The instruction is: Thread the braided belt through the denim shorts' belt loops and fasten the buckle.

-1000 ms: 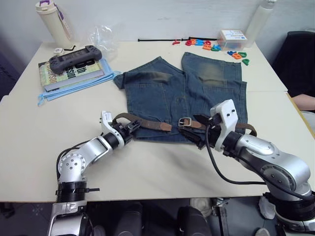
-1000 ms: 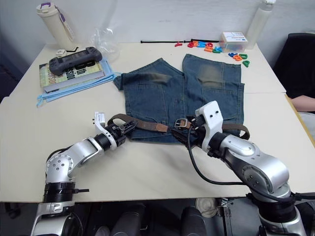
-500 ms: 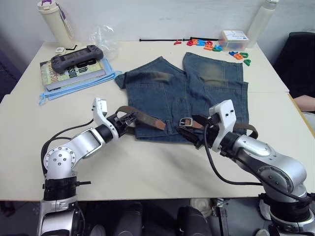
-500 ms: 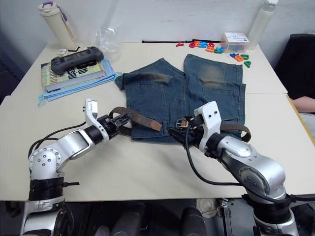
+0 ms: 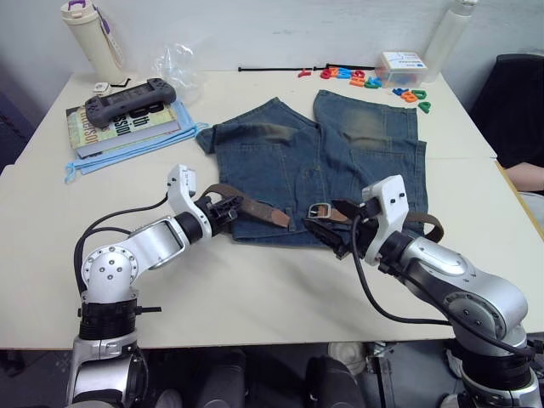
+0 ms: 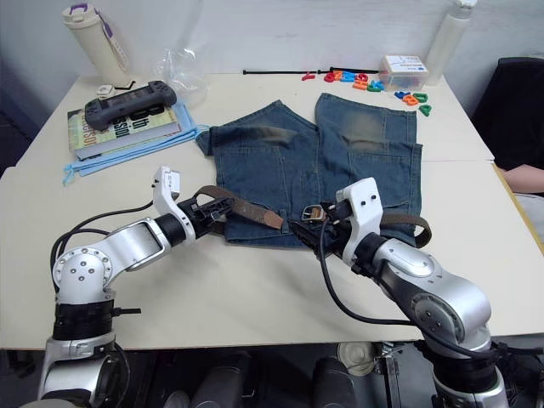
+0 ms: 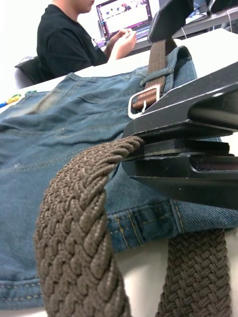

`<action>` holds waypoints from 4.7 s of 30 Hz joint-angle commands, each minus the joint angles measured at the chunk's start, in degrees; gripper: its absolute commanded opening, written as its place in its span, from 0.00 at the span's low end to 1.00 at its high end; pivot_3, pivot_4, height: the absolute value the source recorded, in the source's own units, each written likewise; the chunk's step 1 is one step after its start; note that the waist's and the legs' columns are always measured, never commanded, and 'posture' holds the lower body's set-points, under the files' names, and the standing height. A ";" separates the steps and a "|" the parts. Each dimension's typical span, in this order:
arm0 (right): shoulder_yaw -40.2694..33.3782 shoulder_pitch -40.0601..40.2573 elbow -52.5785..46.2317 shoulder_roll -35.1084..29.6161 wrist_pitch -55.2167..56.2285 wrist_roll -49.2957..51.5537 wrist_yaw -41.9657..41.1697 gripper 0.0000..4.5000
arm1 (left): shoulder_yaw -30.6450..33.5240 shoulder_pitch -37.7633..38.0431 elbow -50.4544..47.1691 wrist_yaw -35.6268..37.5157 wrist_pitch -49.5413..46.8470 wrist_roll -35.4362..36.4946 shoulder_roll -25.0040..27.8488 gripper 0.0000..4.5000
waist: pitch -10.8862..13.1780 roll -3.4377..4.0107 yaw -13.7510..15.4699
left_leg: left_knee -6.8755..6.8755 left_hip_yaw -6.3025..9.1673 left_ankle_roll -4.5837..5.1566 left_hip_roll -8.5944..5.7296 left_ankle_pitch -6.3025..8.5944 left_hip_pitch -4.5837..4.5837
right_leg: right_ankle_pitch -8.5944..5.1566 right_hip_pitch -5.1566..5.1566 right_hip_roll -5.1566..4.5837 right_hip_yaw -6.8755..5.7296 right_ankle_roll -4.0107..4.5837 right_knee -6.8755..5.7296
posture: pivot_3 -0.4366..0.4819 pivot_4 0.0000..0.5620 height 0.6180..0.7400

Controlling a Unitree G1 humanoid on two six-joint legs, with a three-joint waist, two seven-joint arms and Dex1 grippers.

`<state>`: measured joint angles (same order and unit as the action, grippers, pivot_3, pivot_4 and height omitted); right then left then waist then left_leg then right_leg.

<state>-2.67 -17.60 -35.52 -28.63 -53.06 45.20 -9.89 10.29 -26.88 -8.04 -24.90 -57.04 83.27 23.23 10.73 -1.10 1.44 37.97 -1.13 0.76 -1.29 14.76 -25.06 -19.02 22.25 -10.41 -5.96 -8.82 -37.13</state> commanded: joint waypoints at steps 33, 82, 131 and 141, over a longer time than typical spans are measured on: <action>-1.05 0.63 -3.28 3.92 -0.75 0.57 2.63 0.99 | 2.19 -4.84 -6.59 -6.51 -2.26 4.44 2.57 0.00 | 0.00 -0.01 0.02 | 0.01 0.00 0.00 -0.02 0.00 0.00 | 0.00 0.02 -0.01 0.03 -0.01 -0.10 | 0.48 0.27 0.54; -2.30 1.79 -4.96 5.34 -1.27 1.84 5.78 0.99 | 2.27 -4.35 -0.69 -8.39 -1.05 -0.85 -6.77 0.00 | 0.00 -0.01 -0.03 | 0.03 -0.06 -0.02 -0.01 -0.01 -0.01 | 0.00 0.11 -0.01 0.10 0.00 -0.24 | 0.48 0.27 0.54; 10.07 4.73 0.77 3.50 -11.71 -5.01 1.40 0.99 | -1.96 -1.18 -2.39 8.26 -3.95 -21.86 -14.37 0.00 | 0.00 -0.03 0.02 | 0.08 -0.05 0.00 -0.01 0.00 0.00 | 0.00 0.04 -0.02 0.05 0.00 -0.21 | 0.48 0.27 0.54; 9.75 2.88 0.18 4.89 -13.54 -6.43 -0.92 0.99 | -0.93 -1.17 -2.91 9.03 -4.72 -23.28 -15.01 0.00 | -0.01 -0.05 -0.08 | 0.10 -0.06 -0.02 0.00 -0.01 0.08 | 0.00 0.01 0.00 0.07 0.00 -0.27 | 0.48 0.27 0.54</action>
<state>7.22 -14.63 -33.52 -23.03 -65.67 38.17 -9.69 9.09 -27.73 -8.57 -16.76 -61.53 60.17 8.60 10.72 -1.15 1.35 38.07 -1.19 0.75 -1.29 14.76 -24.99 -19.02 22.27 -10.42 -5.89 -8.82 -37.41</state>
